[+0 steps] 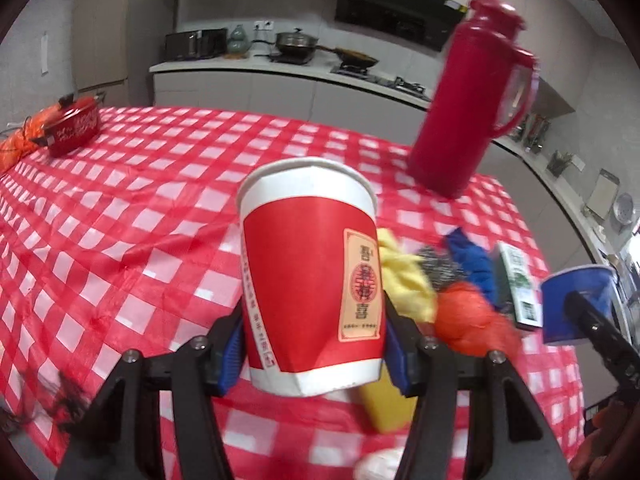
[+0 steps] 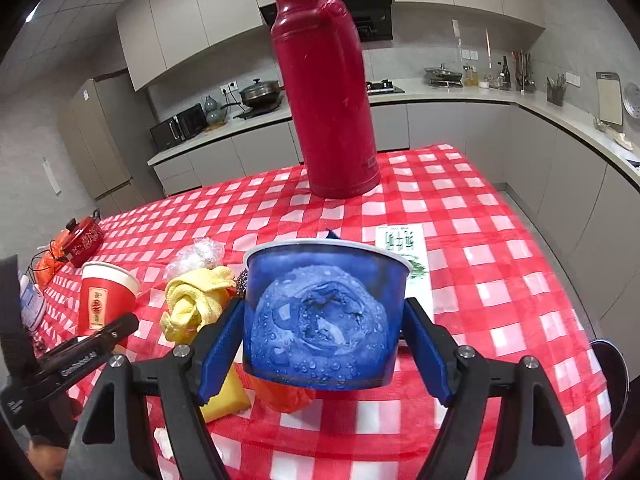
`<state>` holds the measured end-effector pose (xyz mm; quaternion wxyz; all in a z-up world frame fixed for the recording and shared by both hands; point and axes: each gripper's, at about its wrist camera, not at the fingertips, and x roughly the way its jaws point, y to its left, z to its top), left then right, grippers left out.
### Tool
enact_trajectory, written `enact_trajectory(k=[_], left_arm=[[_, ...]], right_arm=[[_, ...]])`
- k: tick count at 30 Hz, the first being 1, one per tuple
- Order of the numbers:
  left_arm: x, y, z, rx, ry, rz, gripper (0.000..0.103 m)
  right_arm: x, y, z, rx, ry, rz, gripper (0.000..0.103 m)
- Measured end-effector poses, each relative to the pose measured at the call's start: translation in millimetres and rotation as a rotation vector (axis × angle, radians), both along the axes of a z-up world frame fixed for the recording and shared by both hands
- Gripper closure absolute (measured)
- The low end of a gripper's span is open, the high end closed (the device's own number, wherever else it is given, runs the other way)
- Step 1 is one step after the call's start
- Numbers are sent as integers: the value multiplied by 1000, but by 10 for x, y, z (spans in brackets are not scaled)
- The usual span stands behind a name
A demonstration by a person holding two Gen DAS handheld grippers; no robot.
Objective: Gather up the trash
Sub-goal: 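Carry the red cup and blue bowl over the bin and open both grippers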
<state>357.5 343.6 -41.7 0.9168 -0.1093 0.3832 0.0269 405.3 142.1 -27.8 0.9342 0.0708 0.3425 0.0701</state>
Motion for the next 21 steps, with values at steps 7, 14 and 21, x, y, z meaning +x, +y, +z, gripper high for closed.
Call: enact_trajectory(k=[7, 14, 21], left_arm=[[-142, -517, 170, -17, -34, -106, 44], [-222, -1294, 173, -46, -25, -228, 44], [-315, -2202, 187, -48, -24, -359, 44]], right_arm=[[-228, -415, 107, 5, -27, -31, 24], [-497, -1130, 127, 15, -28, -109, 24], [-829, -2007, 126, 14, -12, -220, 24]])
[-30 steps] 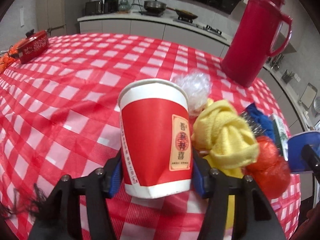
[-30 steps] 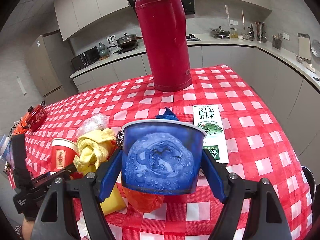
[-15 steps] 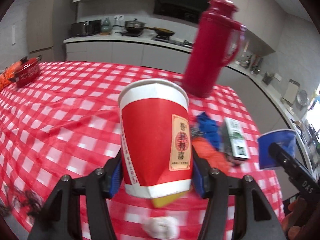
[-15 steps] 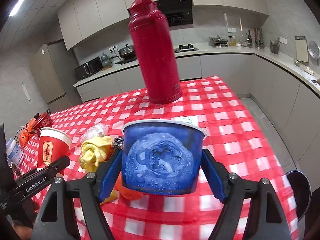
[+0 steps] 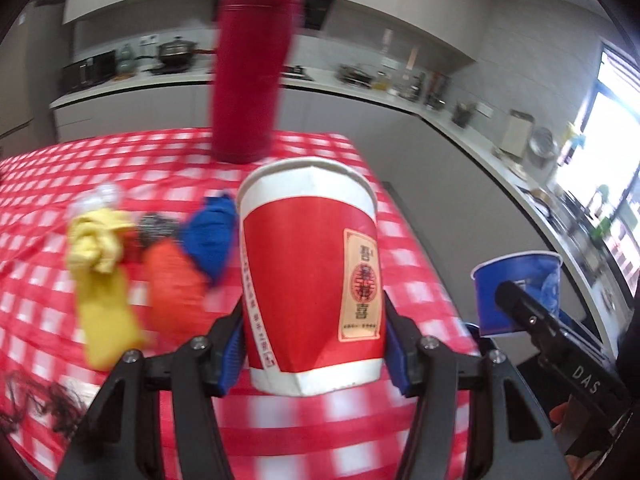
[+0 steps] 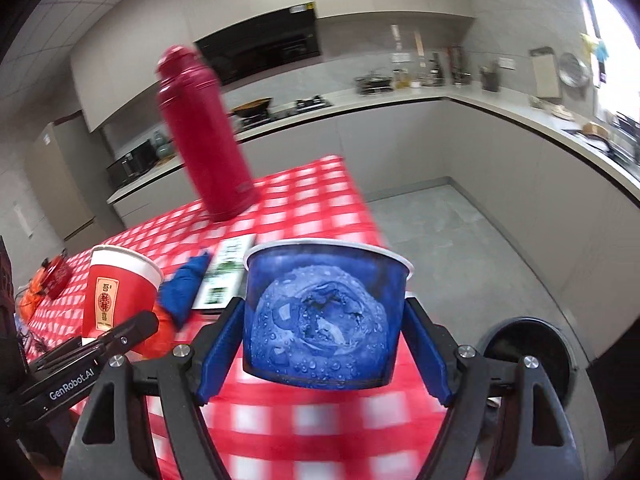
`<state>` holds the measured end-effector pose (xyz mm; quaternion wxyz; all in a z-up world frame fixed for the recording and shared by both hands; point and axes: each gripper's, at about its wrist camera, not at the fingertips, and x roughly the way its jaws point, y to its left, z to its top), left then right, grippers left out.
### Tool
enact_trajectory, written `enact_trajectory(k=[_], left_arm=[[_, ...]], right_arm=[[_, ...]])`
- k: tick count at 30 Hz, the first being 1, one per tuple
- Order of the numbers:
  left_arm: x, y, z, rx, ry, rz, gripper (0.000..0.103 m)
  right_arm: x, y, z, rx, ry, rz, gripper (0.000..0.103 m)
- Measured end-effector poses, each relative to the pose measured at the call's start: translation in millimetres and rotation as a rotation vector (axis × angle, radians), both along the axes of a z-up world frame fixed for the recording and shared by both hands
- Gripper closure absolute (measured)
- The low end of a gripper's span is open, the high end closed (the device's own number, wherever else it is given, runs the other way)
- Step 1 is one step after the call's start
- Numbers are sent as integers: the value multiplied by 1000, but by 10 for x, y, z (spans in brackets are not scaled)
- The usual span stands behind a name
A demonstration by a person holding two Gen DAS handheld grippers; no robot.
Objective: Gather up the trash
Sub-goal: 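Carry the red cup and blue bowl over the bin and open both grippers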
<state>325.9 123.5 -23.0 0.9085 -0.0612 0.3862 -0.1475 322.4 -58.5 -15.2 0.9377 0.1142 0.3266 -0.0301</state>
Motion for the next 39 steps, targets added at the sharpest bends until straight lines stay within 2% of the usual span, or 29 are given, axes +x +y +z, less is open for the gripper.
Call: enact_trajectory(k=[8, 14, 19, 25, 34, 37, 39], left_arm=[[-86, -1074, -75, 3, 19, -166, 44], [-173, -1949, -272, 10, 68, -297, 44], [-218, -2569, -481, 29, 114, -359, 44], [-251, -3048, -870, 77, 181, -355, 44], [-167, -3367, -1381, 145, 287, -306, 42], [-124, -3422, -1505, 163, 307, -277, 40], [-92, -3428, -1571, 174, 336, -271, 32]], right_arm=[[-398, -1072, -95, -11, 26, -148, 24], [-692, -1937, -309, -13, 71, -267, 24], [-830, -2476, -561, -5, 118, -306, 24], [-777, -2929, -1082, 23, 207, -278, 24], [-513, -3249, -1655, 72, 301, -206, 23], [-443, -3311, -1769, 95, 316, -178, 23], [-378, -3350, -1834, 90, 338, -178, 19]])
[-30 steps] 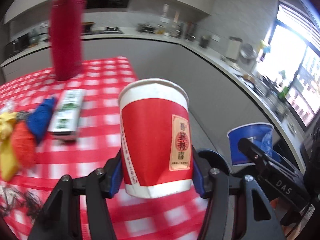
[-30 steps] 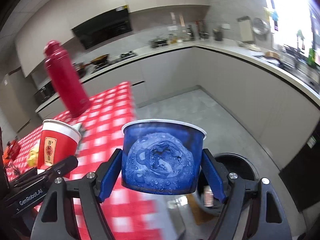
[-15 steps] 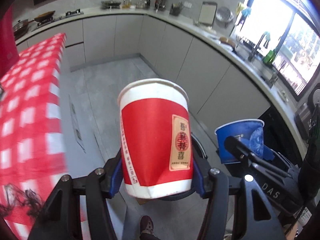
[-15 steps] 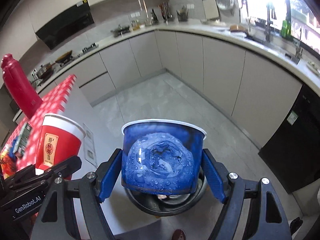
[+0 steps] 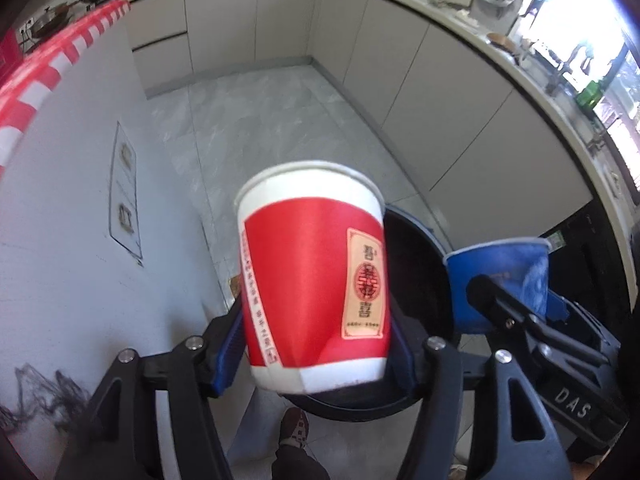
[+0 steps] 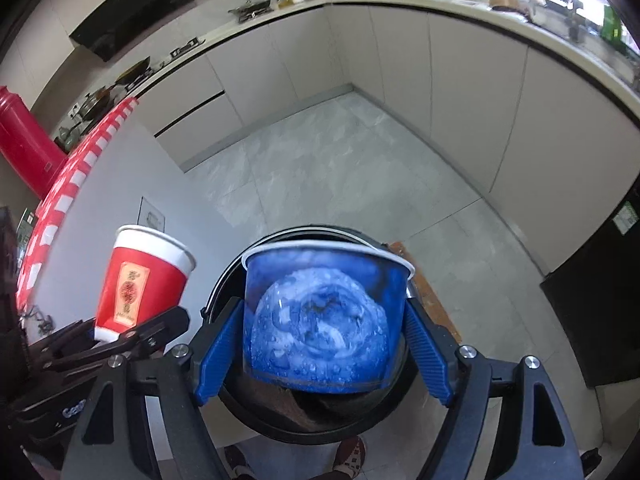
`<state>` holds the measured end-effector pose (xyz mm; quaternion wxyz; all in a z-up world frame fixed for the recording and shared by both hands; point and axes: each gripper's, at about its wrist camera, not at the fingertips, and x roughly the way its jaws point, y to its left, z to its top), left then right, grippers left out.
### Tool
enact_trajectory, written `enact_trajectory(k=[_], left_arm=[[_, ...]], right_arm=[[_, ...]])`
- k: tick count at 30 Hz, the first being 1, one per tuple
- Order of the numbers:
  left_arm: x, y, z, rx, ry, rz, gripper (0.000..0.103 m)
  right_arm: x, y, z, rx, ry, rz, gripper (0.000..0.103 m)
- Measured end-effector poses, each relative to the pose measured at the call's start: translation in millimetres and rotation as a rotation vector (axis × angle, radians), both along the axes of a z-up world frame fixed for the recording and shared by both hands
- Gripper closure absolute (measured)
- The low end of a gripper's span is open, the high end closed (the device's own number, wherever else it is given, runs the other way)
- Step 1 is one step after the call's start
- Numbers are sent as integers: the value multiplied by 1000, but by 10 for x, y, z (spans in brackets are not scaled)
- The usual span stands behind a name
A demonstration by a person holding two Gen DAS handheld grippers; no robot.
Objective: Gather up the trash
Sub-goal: 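Carry the red cup and blue bowl over the bin and open both grippers, then move both tools back over the table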
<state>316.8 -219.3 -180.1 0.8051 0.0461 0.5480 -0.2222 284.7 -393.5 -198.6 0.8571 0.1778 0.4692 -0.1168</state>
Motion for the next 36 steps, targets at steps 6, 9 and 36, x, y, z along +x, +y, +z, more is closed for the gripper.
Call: enact_trajectory(k=[6, 9, 36], left_arm=[[-7, 33, 61, 18, 1, 46, 20], [-41, 71, 263, -13, -20, 62, 20], [-147, 2013, 1645, -84, -261, 217, 20]], right_arm=[[0, -87, 81, 7, -25, -33, 17], [-37, -39, 264, -14, -57, -43, 17], [0, 2061, 1662, -46, -268, 103, 17]])
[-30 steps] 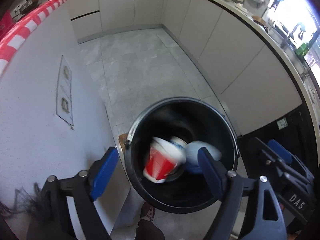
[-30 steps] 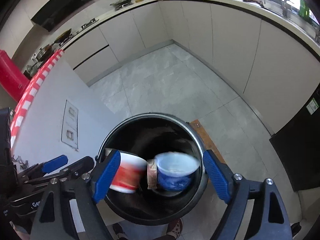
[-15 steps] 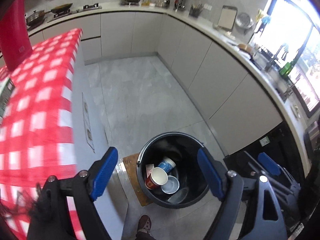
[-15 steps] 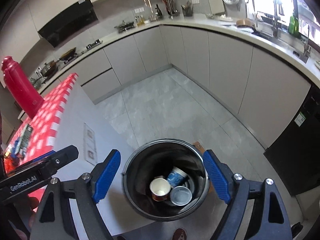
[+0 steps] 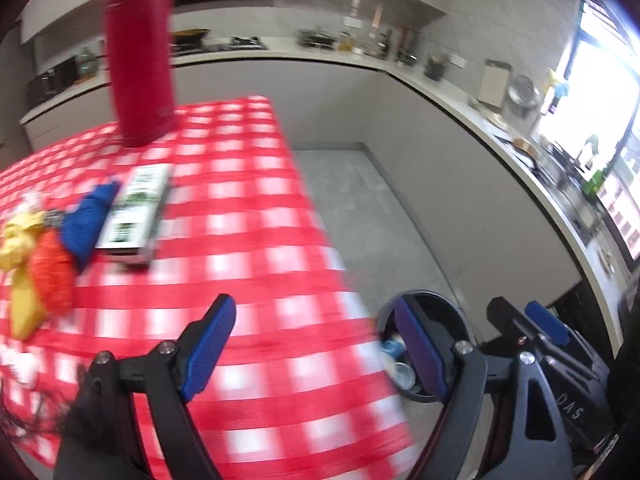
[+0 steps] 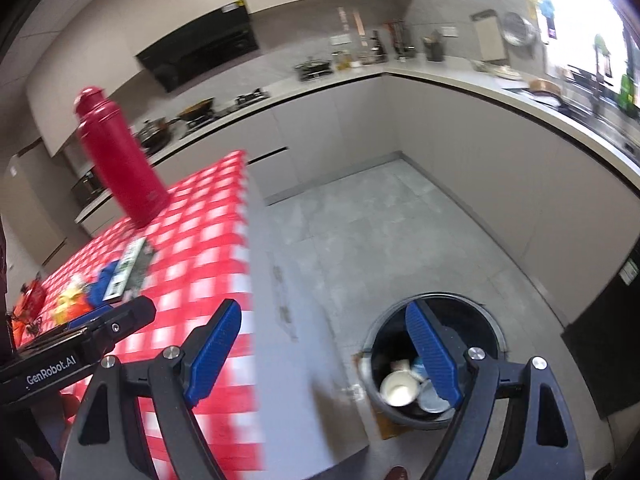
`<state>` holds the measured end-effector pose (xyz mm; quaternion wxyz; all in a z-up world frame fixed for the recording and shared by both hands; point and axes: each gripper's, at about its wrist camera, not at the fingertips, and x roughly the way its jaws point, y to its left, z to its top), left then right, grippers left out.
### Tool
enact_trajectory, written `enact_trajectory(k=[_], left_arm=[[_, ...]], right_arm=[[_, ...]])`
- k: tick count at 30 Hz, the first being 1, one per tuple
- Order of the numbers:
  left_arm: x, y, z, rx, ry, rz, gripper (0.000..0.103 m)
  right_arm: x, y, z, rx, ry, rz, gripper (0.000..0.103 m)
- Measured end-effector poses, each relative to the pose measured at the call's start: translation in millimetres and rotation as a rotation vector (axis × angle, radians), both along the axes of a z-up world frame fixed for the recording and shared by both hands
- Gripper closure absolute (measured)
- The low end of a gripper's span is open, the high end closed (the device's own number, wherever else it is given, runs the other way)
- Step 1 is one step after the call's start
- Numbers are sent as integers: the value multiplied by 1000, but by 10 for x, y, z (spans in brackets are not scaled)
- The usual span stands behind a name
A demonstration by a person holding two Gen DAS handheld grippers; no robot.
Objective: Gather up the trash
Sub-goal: 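Move both tools back over the table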
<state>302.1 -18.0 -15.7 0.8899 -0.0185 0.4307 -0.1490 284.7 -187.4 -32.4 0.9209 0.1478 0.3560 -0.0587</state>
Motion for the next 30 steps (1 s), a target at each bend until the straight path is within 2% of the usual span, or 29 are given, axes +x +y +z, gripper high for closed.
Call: enact_trajectory(k=[13, 23, 30], left_arm=[[36, 1423, 75, 24, -50, 208, 20], [124, 2157, -8, 33, -68, 284, 20], [251, 2600, -93, 42, -70, 347, 20]], right_arm=[[399, 1387, 171, -9, -24, 192, 17], [642, 2180, 121, -19, -21, 265, 17], [864, 2556, 37, -34, -5, 298, 17]])
